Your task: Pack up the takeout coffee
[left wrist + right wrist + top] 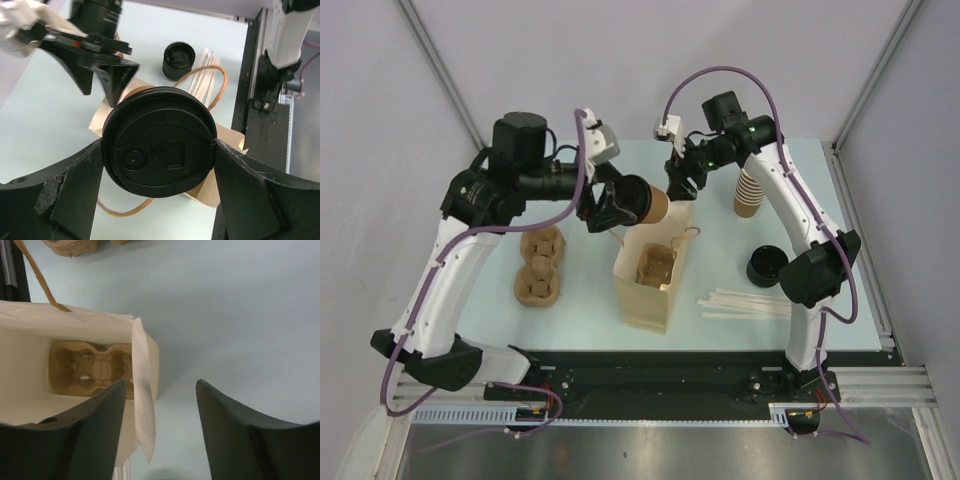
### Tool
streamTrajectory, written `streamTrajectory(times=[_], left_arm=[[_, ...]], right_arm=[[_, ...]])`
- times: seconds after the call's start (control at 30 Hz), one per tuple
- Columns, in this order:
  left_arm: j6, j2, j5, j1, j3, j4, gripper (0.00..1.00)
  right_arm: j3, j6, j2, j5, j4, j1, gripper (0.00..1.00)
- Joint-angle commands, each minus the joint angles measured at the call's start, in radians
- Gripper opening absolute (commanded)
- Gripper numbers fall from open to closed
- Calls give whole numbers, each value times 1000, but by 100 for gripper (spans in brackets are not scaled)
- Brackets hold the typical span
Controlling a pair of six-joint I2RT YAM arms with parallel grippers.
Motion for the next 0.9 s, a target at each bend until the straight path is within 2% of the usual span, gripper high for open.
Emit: streamTrajectory(times=[0.0, 0.07, 0.1, 0.17, 0.2, 0.33, 0.47, 0.67, 0.87], left_arm=[[106, 18, -151, -114, -15, -57, 41], [95, 36, -163, -138, -42, -69, 40], [89, 38, -182, -143, -55, -68, 40], [84, 49, -208, -163, -94, -69, 39], [84, 49, -226, -171, -108, -68, 39], [69, 49, -304, -180, -197, -48, 38], [61, 70, -380, -180, -222, -30, 38], [71, 127, -464, -158, -135, -19, 38], [86, 188, -457, -138, -33, -62, 39]], right_arm=[[-11, 74, -17, -61, -16, 18, 52], [-16, 104, -18, -67, 0, 16, 42], [-14, 120, -20, -74, 4, 15, 29], [-16, 164, -23, -78, 15, 6, 15], [-17, 175, -27, -82, 17, 4, 1], [-81, 258, -75, -79, 58, -16, 0], [-247, 353, -174, -56, 173, -28, 0], [-370, 411, -283, -52, 208, -53, 0], [-427, 537, -328, -87, 233, -99, 0]])
